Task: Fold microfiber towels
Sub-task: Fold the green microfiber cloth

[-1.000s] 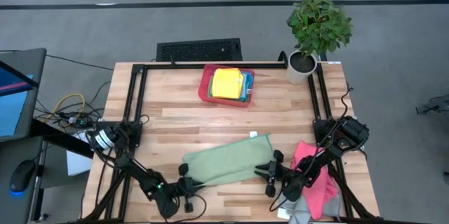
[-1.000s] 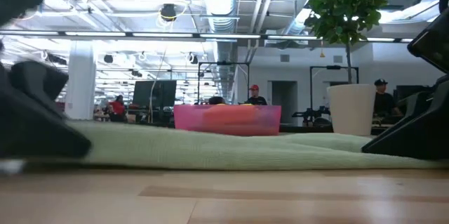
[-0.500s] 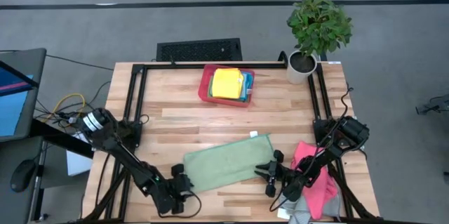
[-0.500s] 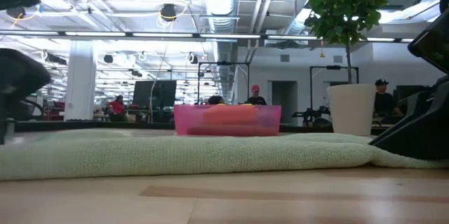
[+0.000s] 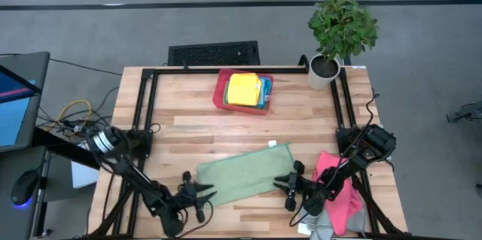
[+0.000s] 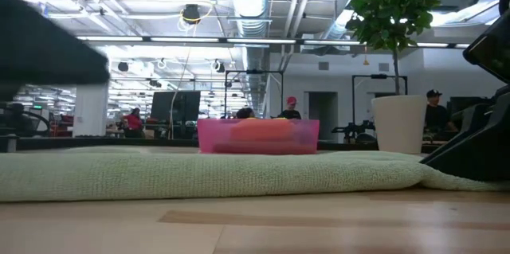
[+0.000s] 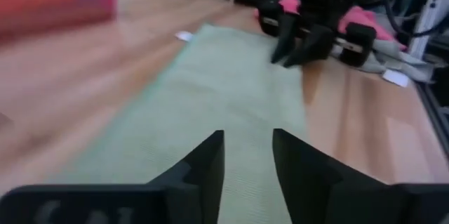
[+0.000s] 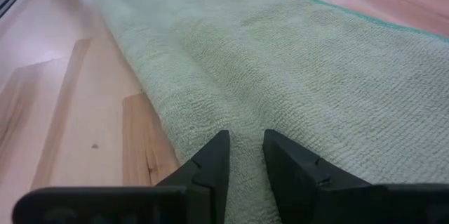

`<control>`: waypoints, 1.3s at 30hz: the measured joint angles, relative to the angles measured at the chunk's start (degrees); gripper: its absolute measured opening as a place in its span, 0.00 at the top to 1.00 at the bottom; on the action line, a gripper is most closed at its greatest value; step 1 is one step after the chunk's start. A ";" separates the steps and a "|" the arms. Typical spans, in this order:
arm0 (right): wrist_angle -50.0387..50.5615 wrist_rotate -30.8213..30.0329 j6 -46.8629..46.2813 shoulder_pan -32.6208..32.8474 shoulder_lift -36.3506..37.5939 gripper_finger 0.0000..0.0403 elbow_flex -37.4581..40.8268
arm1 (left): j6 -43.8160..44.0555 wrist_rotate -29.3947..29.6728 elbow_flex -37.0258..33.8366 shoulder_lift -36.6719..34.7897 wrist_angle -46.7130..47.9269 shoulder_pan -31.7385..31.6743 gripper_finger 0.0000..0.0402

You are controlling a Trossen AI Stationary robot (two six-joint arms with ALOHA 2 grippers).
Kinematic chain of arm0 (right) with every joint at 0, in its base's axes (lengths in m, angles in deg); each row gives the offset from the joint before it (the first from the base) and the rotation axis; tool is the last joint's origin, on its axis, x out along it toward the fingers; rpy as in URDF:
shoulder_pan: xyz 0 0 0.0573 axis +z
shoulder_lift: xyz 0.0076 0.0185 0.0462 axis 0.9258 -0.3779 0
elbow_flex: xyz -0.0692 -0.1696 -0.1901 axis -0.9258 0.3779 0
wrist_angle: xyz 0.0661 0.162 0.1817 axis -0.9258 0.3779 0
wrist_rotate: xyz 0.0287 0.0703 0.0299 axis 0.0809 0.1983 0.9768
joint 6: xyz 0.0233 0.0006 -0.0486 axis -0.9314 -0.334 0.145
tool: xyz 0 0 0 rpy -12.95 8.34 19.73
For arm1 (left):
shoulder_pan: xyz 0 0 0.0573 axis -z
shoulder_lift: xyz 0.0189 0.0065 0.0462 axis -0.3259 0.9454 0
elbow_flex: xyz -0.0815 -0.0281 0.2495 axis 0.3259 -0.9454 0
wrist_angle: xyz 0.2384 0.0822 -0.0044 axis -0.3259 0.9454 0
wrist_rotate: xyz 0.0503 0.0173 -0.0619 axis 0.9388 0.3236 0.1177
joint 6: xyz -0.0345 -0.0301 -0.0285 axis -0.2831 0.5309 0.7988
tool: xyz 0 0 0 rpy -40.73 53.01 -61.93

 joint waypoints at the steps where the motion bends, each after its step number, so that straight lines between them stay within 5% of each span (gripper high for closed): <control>1: 0.00 0.00 -0.02 0.00 0.00 0.71 0.00 | -2.39 -0.71 0.14 2.29 -5.55 -0.03 0.75; 5: 0.00 0.00 -0.02 0.00 0.00 0.71 0.00 | -8.82 -3.20 3.14 10.35 -16.30 0.07 0.81; 18: 5.58 6.56 -1.71 4.24 5.44 0.71 0.13 | -10.22 -10.23 7.06 11.64 -3.35 -1.80 0.97; 25: 3.23 -5.37 7.98 4.74 12.05 0.71 0.15 | -8.87 -12.22 7.00 7.70 6.11 -2.23 0.97; 29: -6.75 -6.20 14.26 2.20 8.65 0.71 0.15 | -9.80 -12.22 7.01 7.25 5.65 -2.93 0.97; 34: -21.02 2.35 21.76 -1.68 -0.25 0.71 -2.88 | -8.89 -14.93 7.02 7.25 5.80 -3.53 0.97; 39: -22.22 8.17 23.20 -4.00 -8.35 0.71 -8.36 | -8.83 -15.21 7.02 7.25 5.89 -3.73 0.97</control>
